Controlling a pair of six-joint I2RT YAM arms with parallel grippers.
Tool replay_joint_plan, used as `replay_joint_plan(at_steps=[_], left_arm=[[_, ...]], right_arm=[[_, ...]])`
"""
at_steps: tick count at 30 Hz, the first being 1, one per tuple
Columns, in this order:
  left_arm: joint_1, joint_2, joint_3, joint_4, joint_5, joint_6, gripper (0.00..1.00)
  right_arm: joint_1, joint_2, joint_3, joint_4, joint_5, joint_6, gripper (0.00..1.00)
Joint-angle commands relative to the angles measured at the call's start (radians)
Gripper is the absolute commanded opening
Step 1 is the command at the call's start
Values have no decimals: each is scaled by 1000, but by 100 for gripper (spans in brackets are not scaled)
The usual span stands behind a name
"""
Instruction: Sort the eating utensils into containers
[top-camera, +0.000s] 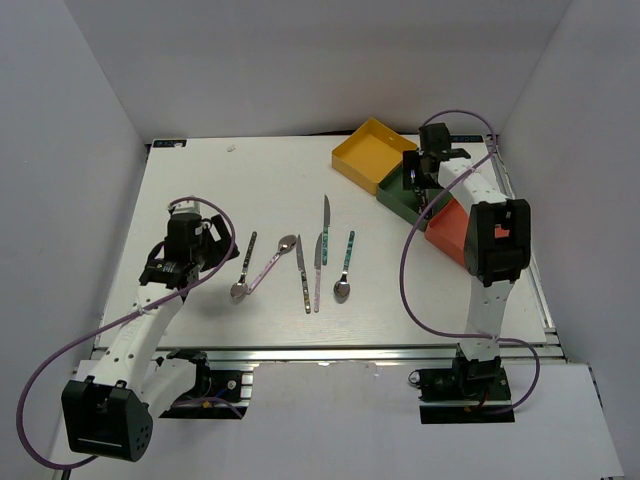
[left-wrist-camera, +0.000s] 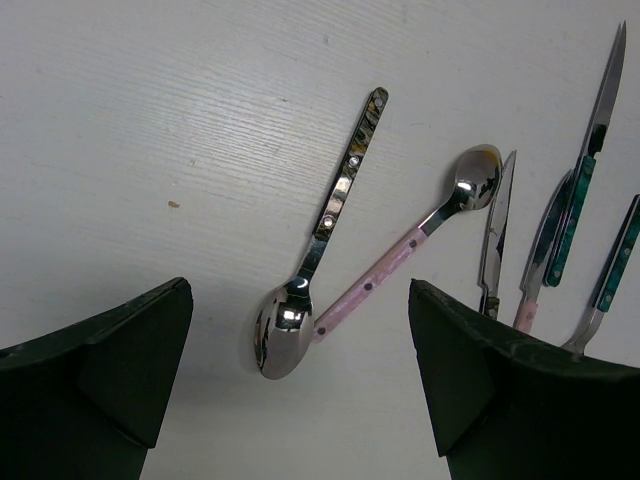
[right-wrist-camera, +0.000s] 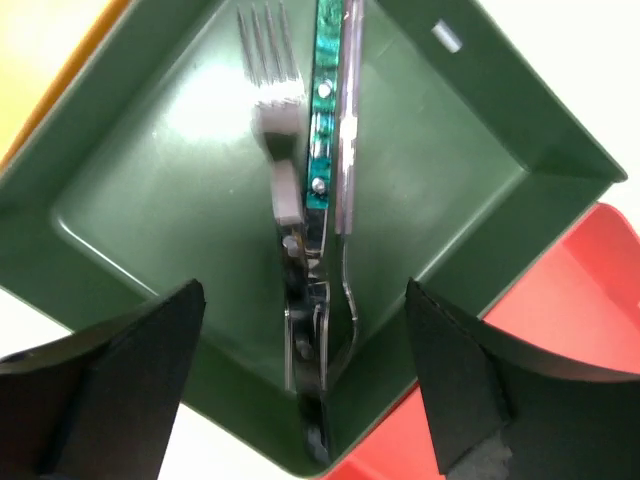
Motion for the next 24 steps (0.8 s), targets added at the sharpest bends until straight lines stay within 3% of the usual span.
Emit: replay_joint_plan(at_steps=[1,5,9,15,18,22,24], left_arm=[[-8,-12,-3,17,14,8,98],[-9,-18,-3,17,5,6,98],[-9,-15,0,13,-10,2,98],[-9,-15,1,8,-27,-5,98],[-12,-12,0,4,-33,-6,98],[-28,-21,0,1,-47,-9,98],[-35,-25,0,-1,-52,-11,98]], right_arm=[[2,-73,82,-33,33,22,89],[58,-165,61,-59,44,84,89],[253,-308,-123,-47,179,181,89],[488,-396,-352,-21,297,498,90],[562,-333,-383,-10,277,594,85],[583,-226,-366,-4,242,638,64],[585,-163,-348,-11,231,646,60]])
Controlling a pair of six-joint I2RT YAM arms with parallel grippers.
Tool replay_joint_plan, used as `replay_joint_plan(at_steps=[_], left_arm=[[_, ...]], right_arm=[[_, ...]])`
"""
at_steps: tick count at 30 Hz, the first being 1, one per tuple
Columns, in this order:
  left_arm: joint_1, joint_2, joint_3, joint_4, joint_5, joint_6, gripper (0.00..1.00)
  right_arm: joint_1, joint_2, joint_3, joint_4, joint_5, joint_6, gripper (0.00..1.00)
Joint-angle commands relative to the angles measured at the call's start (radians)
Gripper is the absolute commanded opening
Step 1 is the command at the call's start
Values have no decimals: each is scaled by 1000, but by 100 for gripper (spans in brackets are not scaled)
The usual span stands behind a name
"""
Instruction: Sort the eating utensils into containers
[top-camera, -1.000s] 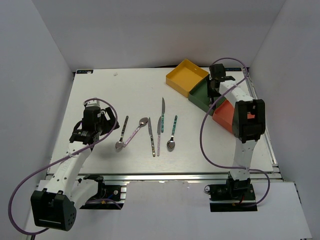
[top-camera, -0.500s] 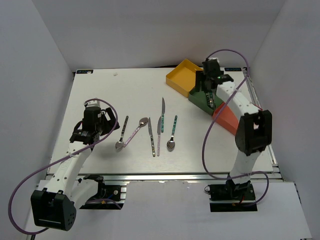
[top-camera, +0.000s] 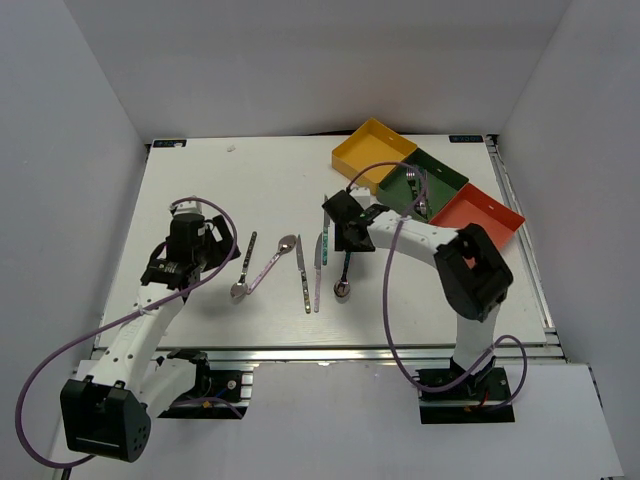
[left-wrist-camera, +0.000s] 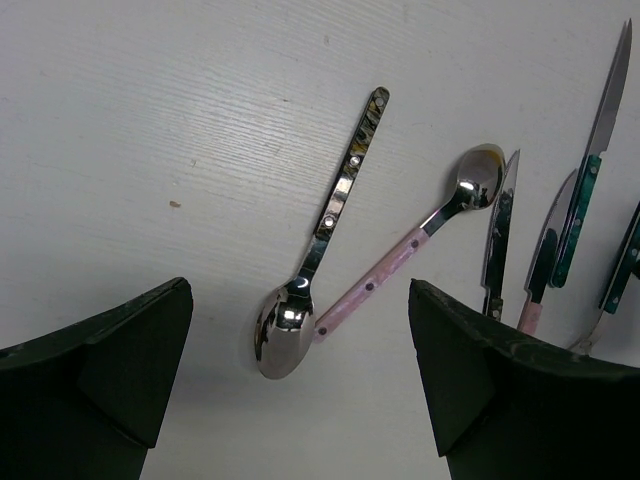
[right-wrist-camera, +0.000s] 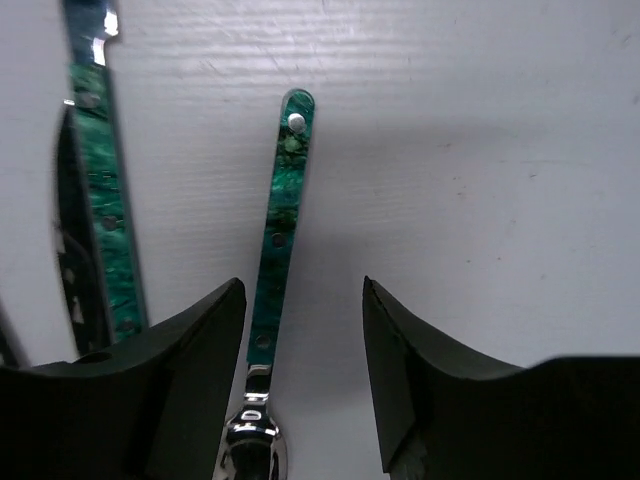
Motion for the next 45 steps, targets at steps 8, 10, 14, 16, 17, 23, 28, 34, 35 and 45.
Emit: replay_joint_plan(at_steps=[8,10,14,16,17,23,28,34,35,45], left_arm=[[-40,-24,4,-3,-26,-8,98],[-43,-26,2,-3,-24,-7,98],[-47,-29,2,-3,-21,-6,98],[-51,-33,4,-1,-21,-6,98],[-52,-35,4,-3,-21,-6,98],[-78,-55,-1,1,-22,-8,98],[-87,-72,-4,4,-19,-8,98],[-112,-89,-2,-1,-33,-8,98],[-116,-98,-4,1,-38,-8,98],[-130,-89,-4,2,-21,-2,98]], right_arm=[[1,120,-12,29,-44,97,27],[1,103,-22,15,-44,108,0],[-6,-33,-45,1,-21,95,0],[-34,-85,-40,-2,-32,24,0],[-51,-129,-31,-12,-32,-8,0],[-366,-185,57,-97,-47,-319,0],[-548,-239,20,26,-100,-540,0],[-730,-236,12,147,-34,-769,0],[-746,-233,8,162,-52,-795,0],[-829,-98,18,192,-130,-841,0]])
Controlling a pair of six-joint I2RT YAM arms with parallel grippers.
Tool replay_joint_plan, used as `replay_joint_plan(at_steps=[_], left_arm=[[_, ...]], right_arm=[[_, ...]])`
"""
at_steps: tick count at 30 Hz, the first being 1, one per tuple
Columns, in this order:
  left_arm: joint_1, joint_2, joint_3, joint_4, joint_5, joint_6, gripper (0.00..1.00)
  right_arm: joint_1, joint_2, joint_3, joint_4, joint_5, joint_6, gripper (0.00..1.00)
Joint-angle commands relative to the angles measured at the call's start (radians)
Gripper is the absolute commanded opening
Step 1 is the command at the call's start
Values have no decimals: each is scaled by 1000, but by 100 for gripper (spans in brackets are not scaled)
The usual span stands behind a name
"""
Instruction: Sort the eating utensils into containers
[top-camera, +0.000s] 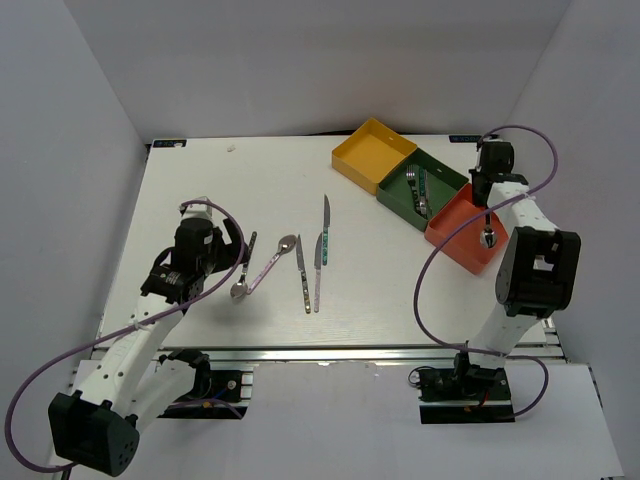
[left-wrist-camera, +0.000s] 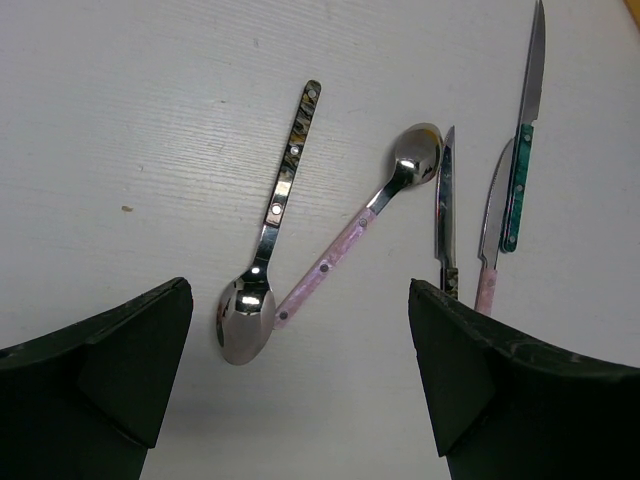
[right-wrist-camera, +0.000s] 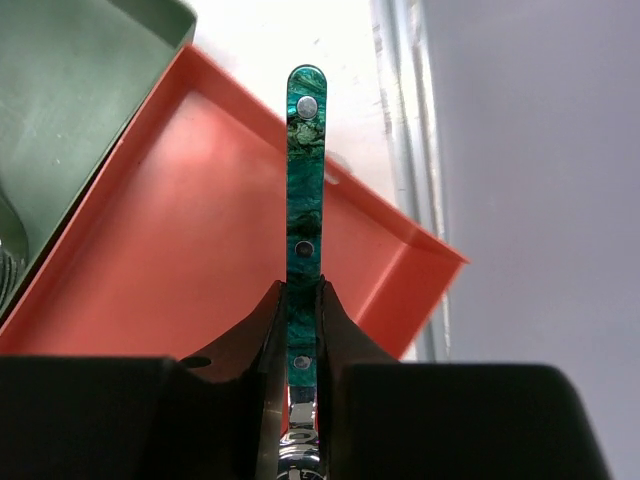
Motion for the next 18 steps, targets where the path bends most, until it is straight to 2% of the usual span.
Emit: replay_joint_plan(at_steps=[1,2,4,8,9,10,16,18], left_arm=[[-5,-8,-6,9,2,0,98],[-7,-9,-6,9,2,0,98],[-8,-11,-6,10,-1,0,98],[-16,-9,-6,9,-6,-3,98],[-17,-8,-6,7,-7,-3,98],[-19,-8,-6,7,-13,-4,98],[-21,-3,-2,10,-21,-4,98],[-21,14,5,2,-30,-6,98]], right_arm=[[6,36,-1,49,-13,-19,3],[6,39,-1,51,-17,-8,7],[6,36,-15,62,-31,-5,8],[7,36,3,69,-65,16,27],[9,38,14,51,-63,26,76],[9,41,25,36,-54,35,89],[30,-85,4,26,-75,107,89],[56,-122,2,5,-40,134,89]])
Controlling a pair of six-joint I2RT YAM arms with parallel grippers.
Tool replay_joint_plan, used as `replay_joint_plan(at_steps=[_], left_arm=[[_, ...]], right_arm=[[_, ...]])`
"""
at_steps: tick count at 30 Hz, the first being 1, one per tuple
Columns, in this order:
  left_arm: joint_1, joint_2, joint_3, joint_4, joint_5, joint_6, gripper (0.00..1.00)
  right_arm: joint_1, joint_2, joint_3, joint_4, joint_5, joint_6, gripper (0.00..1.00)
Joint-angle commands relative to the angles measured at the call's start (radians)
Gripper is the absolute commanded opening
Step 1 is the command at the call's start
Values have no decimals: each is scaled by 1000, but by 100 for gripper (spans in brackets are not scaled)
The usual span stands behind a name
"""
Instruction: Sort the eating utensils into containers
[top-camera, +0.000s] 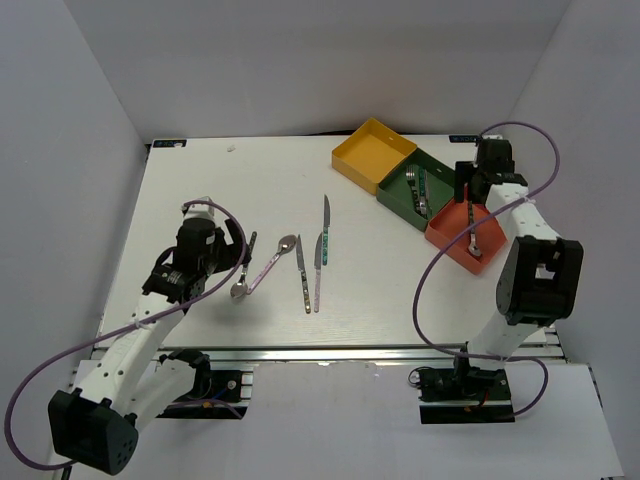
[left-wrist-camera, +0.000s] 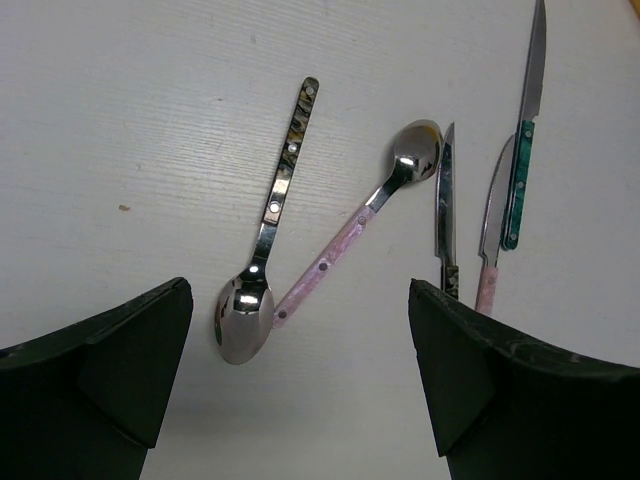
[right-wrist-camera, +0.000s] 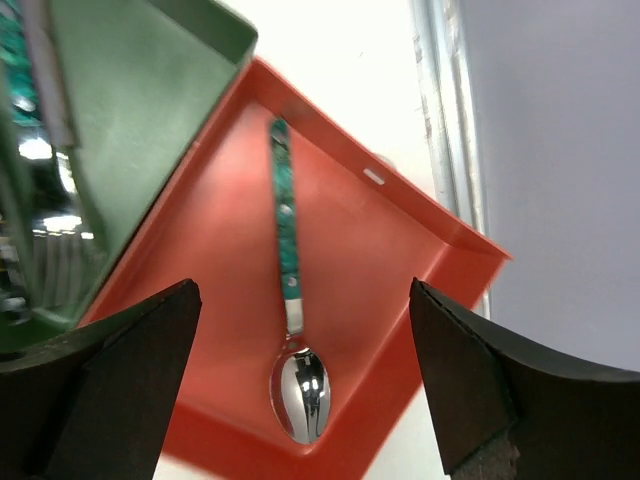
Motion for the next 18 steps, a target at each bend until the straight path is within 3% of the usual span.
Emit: replay_joint_plan(at_steps=[1,6,7,8,9,11,15,18], left_arm=[[-5,15,8,3,-22,0,98],[-5,133,86,3,53,40,98],[-7,163,105,10,93,75,98],[-7,199,144,9,134,91,97],[-11,235,161,13,180,106,97],[-33,360,203,9,224,140,97],[-96,585,322,-14,149,189,93],[-105,726,346,-11,177,180,86]], right_arm=[[91,-156,13,-29,25,87,89],[372,-320,-102,-1,260,186,89],[390,-369,-125,12,216,251,89],[383,-387,-151,12,-12,334,89],[374,-404,-178,28,-141,303,89],[378,-444,-229,20,-262,350,89],[415,-551,-314,23,-354,404,82],[442,-620,-352,10,-397,401,75]])
